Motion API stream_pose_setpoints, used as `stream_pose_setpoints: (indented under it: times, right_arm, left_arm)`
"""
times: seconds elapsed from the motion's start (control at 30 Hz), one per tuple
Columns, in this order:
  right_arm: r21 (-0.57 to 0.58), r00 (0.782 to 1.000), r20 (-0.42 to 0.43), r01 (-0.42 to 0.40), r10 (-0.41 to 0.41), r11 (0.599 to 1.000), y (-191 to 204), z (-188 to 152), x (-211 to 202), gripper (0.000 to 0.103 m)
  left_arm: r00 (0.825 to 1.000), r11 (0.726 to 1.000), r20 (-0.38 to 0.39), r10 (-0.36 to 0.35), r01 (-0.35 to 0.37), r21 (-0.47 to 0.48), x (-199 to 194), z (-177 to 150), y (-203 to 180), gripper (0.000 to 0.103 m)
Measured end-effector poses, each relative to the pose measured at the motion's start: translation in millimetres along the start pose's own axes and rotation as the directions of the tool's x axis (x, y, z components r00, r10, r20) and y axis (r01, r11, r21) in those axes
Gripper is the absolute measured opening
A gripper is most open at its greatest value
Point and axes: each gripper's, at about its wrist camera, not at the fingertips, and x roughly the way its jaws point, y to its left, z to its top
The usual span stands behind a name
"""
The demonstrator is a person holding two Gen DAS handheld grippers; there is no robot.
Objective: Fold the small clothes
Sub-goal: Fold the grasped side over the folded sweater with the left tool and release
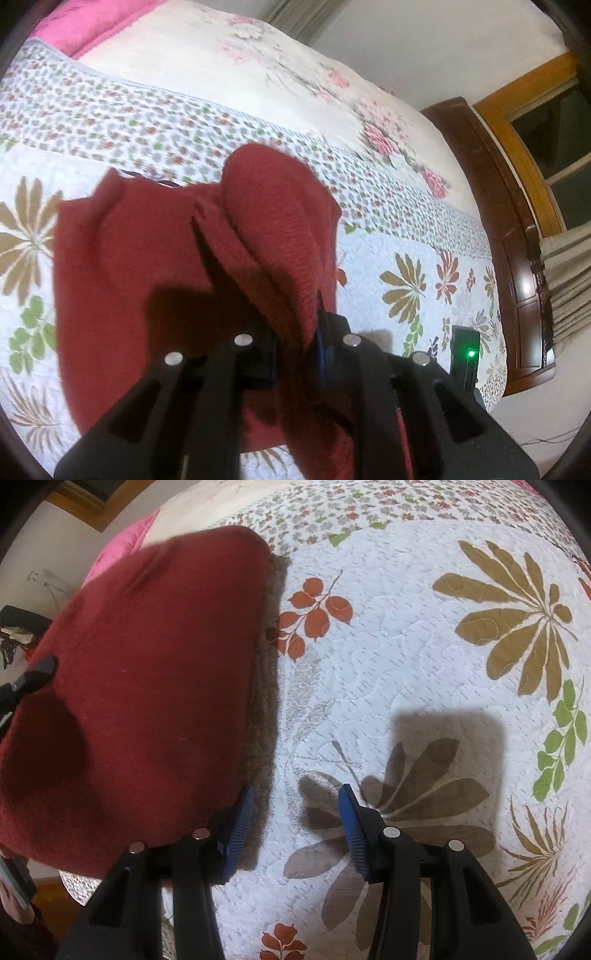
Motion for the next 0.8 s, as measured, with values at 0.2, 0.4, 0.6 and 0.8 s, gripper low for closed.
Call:
stream_pose_setpoints:
  times: [0.2, 0.4, 0.6, 0.8]
  right_arm:
    - [-0.016, 1.0, -0.004, 0.004, -0.004, 1.0, 14, 1, 6, 0.048]
    - [-0.045, 1.0, -0.009, 0.003, -0.003, 0.999, 29, 6, 12, 0.049]
    - [-0.094, 1.0, -0.021, 0.011, -0.013, 0.996, 47, 12, 22, 0.049]
    - [-0.141, 0.999, -0.036, 0.0, -0.005, 0.99, 68, 12, 31, 0.049]
  left_arm:
    - [0.999, 0.998, 0.033, 0.039, -0.037, -0.041, -25, 5, 28, 0.014]
    - [0.996, 0.993, 0.041, 0.081, -0.078, -0.084, -43, 6, 62, 0.014]
    - [0.995, 0.987, 0.031, 0.091, -0.086, -0.137, -50, -1, 95, 0.014]
    - [0.993, 0.983, 0.01, 0.115, -0.113, -0.143, -42, -2, 121, 0.014]
